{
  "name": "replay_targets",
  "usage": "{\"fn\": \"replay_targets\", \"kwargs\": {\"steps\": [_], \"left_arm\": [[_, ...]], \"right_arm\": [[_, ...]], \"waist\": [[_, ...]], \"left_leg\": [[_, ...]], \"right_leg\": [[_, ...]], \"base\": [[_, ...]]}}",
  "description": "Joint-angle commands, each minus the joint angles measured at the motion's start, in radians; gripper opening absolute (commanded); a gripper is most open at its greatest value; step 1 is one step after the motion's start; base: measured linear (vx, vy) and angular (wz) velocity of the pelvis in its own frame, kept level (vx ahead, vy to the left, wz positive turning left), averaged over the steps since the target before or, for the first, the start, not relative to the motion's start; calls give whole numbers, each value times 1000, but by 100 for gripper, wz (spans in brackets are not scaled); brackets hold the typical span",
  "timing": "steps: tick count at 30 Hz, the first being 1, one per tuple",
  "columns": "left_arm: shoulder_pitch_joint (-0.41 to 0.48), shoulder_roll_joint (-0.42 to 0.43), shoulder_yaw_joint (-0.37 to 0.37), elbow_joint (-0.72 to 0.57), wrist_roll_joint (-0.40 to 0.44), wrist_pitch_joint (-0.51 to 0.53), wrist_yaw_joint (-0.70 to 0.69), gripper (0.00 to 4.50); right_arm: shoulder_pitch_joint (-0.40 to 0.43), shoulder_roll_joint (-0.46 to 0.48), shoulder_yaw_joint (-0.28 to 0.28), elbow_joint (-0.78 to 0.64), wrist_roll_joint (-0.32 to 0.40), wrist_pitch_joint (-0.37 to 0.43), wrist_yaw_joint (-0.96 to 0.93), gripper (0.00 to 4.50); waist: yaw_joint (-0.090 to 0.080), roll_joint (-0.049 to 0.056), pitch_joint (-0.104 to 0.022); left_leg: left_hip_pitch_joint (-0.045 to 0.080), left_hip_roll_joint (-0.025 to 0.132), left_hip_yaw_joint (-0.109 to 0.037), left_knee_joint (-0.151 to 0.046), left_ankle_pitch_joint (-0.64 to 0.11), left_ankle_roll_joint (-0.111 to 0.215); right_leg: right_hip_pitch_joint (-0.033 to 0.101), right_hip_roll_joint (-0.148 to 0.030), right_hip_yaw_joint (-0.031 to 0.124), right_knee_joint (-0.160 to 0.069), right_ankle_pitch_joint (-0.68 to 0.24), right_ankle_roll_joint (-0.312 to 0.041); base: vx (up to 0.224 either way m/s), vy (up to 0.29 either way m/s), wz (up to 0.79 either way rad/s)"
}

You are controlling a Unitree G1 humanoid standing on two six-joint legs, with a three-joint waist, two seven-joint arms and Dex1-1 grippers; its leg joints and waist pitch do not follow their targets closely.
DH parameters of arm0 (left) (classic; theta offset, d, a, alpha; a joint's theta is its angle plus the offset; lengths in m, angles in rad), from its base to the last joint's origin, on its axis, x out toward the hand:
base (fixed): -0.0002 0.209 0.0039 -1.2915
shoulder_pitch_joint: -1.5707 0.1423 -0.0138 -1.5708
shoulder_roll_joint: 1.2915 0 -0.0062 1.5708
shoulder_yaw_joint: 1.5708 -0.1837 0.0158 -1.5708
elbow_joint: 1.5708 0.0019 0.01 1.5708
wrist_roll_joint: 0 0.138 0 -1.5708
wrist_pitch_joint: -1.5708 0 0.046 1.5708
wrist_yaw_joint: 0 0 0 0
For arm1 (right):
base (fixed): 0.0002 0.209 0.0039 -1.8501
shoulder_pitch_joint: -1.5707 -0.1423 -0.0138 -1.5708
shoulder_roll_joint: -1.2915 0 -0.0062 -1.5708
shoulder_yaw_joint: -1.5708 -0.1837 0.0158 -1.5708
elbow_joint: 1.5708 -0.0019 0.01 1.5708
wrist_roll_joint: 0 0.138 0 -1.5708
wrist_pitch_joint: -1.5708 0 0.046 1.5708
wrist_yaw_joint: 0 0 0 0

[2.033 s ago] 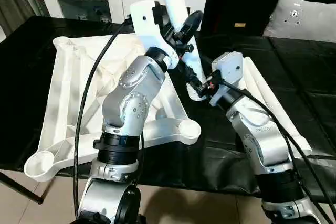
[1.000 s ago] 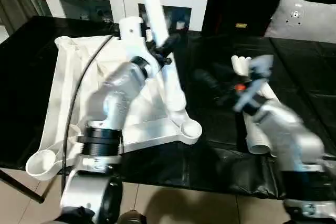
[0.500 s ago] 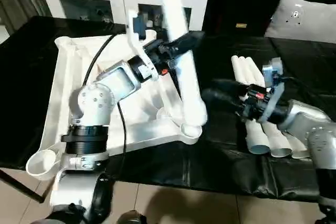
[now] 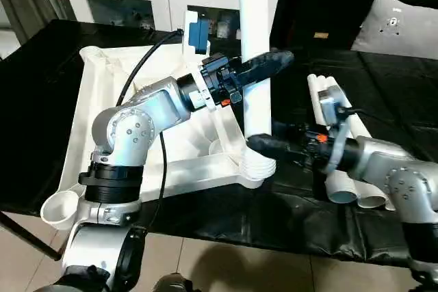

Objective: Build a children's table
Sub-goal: Pick table leg

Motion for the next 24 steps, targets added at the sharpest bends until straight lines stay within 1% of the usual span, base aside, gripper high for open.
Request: {"fn": "replay_targets", "kwargs": {"steps": [1, 4, 5, 6, 8, 10, 14, 15, 17, 18, 19, 20, 21, 22, 23, 24], "left_arm": [[-12, 0, -18, -19, -2, -4, -20, 184], [-7, -4, -22, -27, -3, 0, -22, 184], [-5, -6, -20, -27, -6, 4, -20, 184], [-4, -8, -22, -29, -5, 4, -19, 184], [-2, -10, -27, -31, -4, 4, -17, 184], [-2, -10, -27, -31, -4, 4, -17, 184], [9, -2, -54, -46, 34, -10, 4, 184], [9, -1, -57, -46, 42, -14, 11, 219], [15, -4, -57, -44, 44, -27, 4, 254], [18, -8, -50, -45, 40, -27, 10, 257], [20, -11, -46, -46, 37, -27, 16, 276], [24, -11, -47, -51, 47, -44, 16, 289], [27, -13, -47, -52, 64, -67, 27, 289], [29, -14, -48, -52, 75, -81, 32, 298], [38, -11, -58, -54, 108, -118, 37, 303], [39, -11, -59, -54, 111, -122, 37, 303]], "right_arm": [[-20, -5, -7, 8, -7, 3, -13, 294], [-19, -5, 4, 7, -7, -4, -12, 281], [-18, -2, 7, 8, -10, -6, -13, 263], [-17, 0, 8, 9, -12, -8, -13, 263], [-15, 6, 13, 11, -19, -11, -16, 239], [-15, 6, 13, 11, -19, -11, -16, 232], [-8, 18, 19, 14, -35, -24, -33, 200], [-7, 19, 19, 15, -36, -27, -35, 200], [-8, 38, 6, 18, -45, -46, -70, 195], [-8, 44, 3, 17, -50, -56, -80, 192], [-8, 47, 2, 17, -53, -62, -85, 191], [-9, 54, -1, 21, -61, -71, -99, 191], [-12, 63, -6, 29, -74, -86, -120, 191], [-13, 68, -8, 32, -81, -93, -131, 191], [-20, 85, -5, 49, -117, -128, -170, 191], [-20, 86, -5, 50, -120, -130, -173, 191]], "waist": [[0, -6, -74], [0, -6, -74], [0, -6, -73], [0, -5, -73], [-1, -5, -73], [-1, -4, -73], [-1, -5, -74], [-1, -5, -74], [-1, -5, -73], [-3, -2, -73], [-3, -2, -73], [-2, -2, -73], [-2, -1, -73], [-3, -1, -73], [-4, -1, -74], [-5, -2, -73]], "left_leg": [[31, 74, -26, -62, -106, 17], [30, 74, -26, -61, -101, 19], [30, 74, -26, -62, -104, 20], [30, 74, -26, -62, -107, 19], [31, 75, -26, -63, -118, 14], [31, 75, -26, -63, -115, 13], [31, 76, -27, -63, -109, 13], [31, 75, -26, -63, -108, 14], [31, 74, -26, -64, -112, 12], [30, 75, -26, -64, -115, 6], [32, 75, -27, -65, -120, 1], [32, 76, -27, -65, -122, -2], [32, 76, -27, -65, -123, -3], [31, 77, -28, -66, -123, -4], [32, 76, -27, -66, -125, -6], [31, 76, -27, -67, -126, -7]], "right_leg": [[41, -94, 42, -70, -40, -229], [42, -94, 43, -69, -27, -229], [42, -95, 42, -70, -32, -229], [41, -95, 42, -71, -39, -229], [40, -95, 42, -72, -55, -228], [41, -95, 42, -71, -50, -228], [41, -94, 42, -69, -33, -227], [41, -95, 42, -69, -35, -227], [40, -94, 43, -70, -44, -225], [39, -94, 43, -71, -49, -223], [40, -95, 42, -71, -50, -225], [40, -95, 43, -71, -47, -224], [39, -94, 43, -71, -45, -223], [39, -95, 43, -71, -42, -221], [38, -94, 43, -72, -45, -217], [38, -95, 43, -73, -47, -215]], "base": [[0, 0, 0], [0, 0, 0], [0, 0, 0], [0, 0, 0], [0, 0, 0], [0, 0, 0], [0, 0, 0], [0, 0, 0], [0, 0, 0], [0, 0, 0], [0, 0, 0], [0, 0, 0], [0, 0, 0], [0, 0, 0], [0, 0, 0], [0, 0, 0]]}}
